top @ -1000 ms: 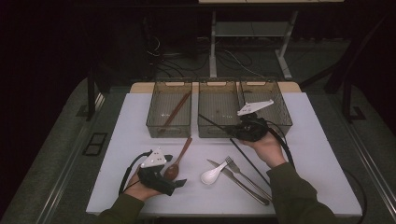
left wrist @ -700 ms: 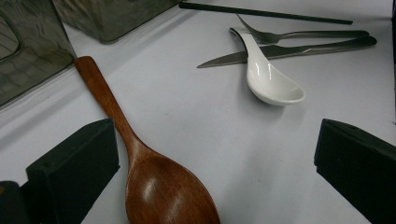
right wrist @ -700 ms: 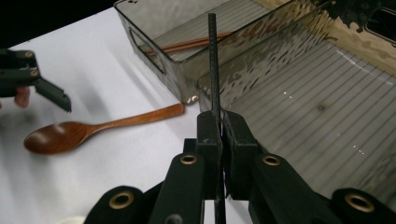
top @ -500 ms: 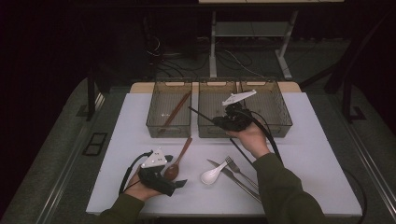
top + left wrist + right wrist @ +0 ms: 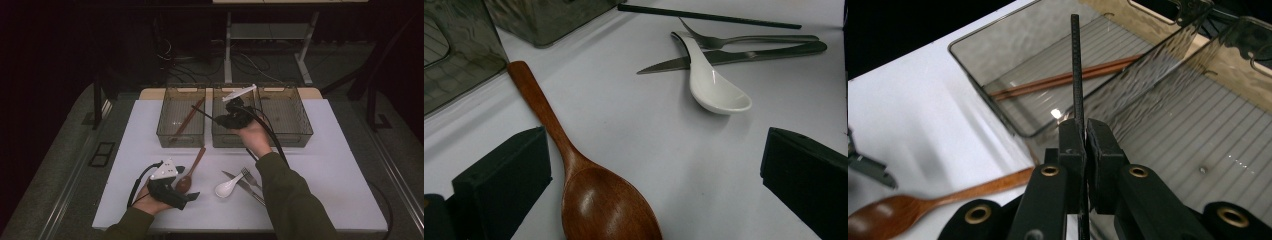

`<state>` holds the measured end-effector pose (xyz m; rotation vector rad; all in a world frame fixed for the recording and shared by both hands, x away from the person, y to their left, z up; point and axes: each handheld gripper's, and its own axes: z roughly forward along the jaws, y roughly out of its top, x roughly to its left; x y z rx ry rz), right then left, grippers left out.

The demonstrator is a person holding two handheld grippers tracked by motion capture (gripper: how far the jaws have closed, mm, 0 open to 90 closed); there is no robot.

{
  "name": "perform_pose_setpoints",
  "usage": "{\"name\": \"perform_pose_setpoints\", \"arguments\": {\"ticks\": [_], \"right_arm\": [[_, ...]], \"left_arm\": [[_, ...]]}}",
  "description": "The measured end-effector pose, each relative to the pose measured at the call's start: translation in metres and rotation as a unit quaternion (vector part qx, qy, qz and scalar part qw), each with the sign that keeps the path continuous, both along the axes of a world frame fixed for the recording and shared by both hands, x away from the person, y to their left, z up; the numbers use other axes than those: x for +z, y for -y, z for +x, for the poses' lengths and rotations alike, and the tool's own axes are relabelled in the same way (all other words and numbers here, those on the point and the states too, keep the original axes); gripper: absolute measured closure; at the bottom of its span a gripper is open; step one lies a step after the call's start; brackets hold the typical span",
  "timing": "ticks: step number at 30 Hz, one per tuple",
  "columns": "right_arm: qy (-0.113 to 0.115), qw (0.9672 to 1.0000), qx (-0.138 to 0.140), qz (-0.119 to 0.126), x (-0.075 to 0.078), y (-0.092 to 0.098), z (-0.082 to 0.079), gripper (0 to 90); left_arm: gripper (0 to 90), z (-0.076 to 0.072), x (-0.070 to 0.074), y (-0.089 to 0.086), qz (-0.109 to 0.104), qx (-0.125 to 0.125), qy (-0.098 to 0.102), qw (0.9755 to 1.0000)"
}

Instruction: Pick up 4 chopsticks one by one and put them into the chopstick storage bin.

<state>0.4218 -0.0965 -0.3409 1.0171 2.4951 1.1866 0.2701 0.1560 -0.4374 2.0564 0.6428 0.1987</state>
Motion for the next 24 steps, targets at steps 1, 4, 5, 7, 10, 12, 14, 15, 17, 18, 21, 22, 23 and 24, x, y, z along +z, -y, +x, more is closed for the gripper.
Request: {"name": "perform_pose_setpoints", "arguments": {"ticks": [1,4,5,7,10,12,14,15,17,18,21,22,23,24], "right_arm": [[0.002,1.0,-0.002,-0.001,0.0,-0.003,0.002,86.1],[0.0,1.0,-0.008,-0.004,0.0,-0.011,0.008,86.1],[-0.001,0.9999,-0.01,-0.005,0.0,-0.014,0.011,86.1],[0.0,0.9999,-0.012,-0.009,0.0,-0.02,0.015,86.1],[-0.005,0.9999,-0.012,-0.01,-0.001,-0.031,0.021,86.2],[-0.006,0.9998,-0.011,-0.015,-0.002,-0.038,0.025,86.1],[-0.008,0.9997,-0.011,-0.019,-0.004,-0.046,0.029,86.1],[-0.01,0.9997,-0.012,-0.019,-0.005,-0.049,0.031,86.1],[-0.014,0.9996,-0.013,-0.021,-0.008,-0.057,0.035,86.1],[-0.015,0.9996,-0.011,-0.022,-0.01,-0.061,0.037,86.1],[-0.021,0.9994,-0.012,-0.026,-0.014,-0.073,0.043,86.1],[-0.022,0.9993,-0.013,-0.028,-0.015,-0.077,0.044,86.1],[-0.023,0.9992,-0.013,-0.031,-0.017,-0.081,0.046,86.1],[-0.025,0.9991,-0.014,-0.032,-0.018,-0.084,0.048,86.1]], "left_arm": [[0.0,0.0,0.0,0.0,0.001,-0.001,0.001,1.0],[0.0,0.0,0.0,0.0,0.007,-0.004,0.002,1.0],[0.0,0.0,0.0,0.0,0.006,-0.004,0.002,1.0],[0.0,0.0,0.0,0.0,0.007,-0.005,0.002,1.0],[0.0,0.0,0.0,0.0,0.006,-0.004,0.004,1.0],[0.0,0.0,0.0,0.0,0.005,-0.004,0.005,1.0],[0.0,0.0,0.001,0.0,0.003,-0.004,0.005,1.0],[0.0,-0.001,0.001,0.0,0.002,-0.004,0.002,1.0],[0.0,0.0,0.001,0.0,0.003,-0.005,0.004,1.0],[0.0,0.0,0.001,0.0,0.004,-0.006,0.004,1.0],[0.0,-0.001,0.001,0.0,0.005,-0.007,0.004,1.0],[0.0,-0.001,0.001,0.0,0.003,-0.008,0.005,1.0],[0.0,-0.001,0.001,0.0,0.003,-0.008,0.005,1.0],[0.0,-0.001,0.002,0.0,0.003,-0.009,0.006,0.9999]]}}
